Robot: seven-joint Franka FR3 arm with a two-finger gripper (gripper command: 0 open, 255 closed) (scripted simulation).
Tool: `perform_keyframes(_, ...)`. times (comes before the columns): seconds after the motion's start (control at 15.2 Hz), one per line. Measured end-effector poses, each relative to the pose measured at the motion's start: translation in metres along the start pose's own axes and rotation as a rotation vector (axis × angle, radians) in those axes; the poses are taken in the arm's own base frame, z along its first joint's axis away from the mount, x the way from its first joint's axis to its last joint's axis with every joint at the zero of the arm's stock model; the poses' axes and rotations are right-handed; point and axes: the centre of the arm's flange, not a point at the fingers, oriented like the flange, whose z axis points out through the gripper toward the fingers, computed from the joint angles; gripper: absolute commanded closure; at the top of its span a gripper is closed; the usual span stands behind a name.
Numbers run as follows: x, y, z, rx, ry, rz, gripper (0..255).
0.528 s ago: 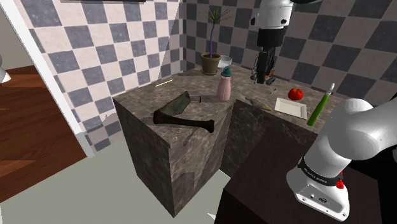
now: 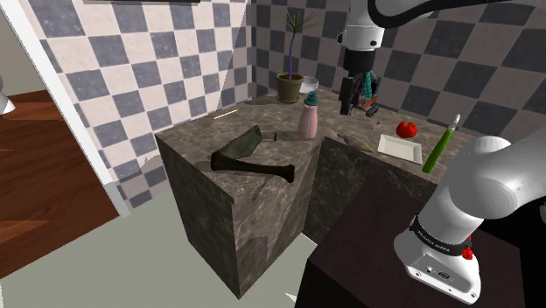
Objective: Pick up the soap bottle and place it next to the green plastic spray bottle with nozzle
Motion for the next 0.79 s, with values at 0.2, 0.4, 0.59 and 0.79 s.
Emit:
perform_keyframes(0.2,0.018,0.030,0.015,-0.004,0.032,0.022,0)
perform_keyframes(0.4,0.042,0.052,0.027,-0.008,0.065,0.043,0)
perform_keyframes(0.59,0.058,0.083,0.041,-0.011,0.098,0.064,0)
perform_keyframes(0.79,0.075,0.111,0.053,-0.015,0.130,0.086,0)
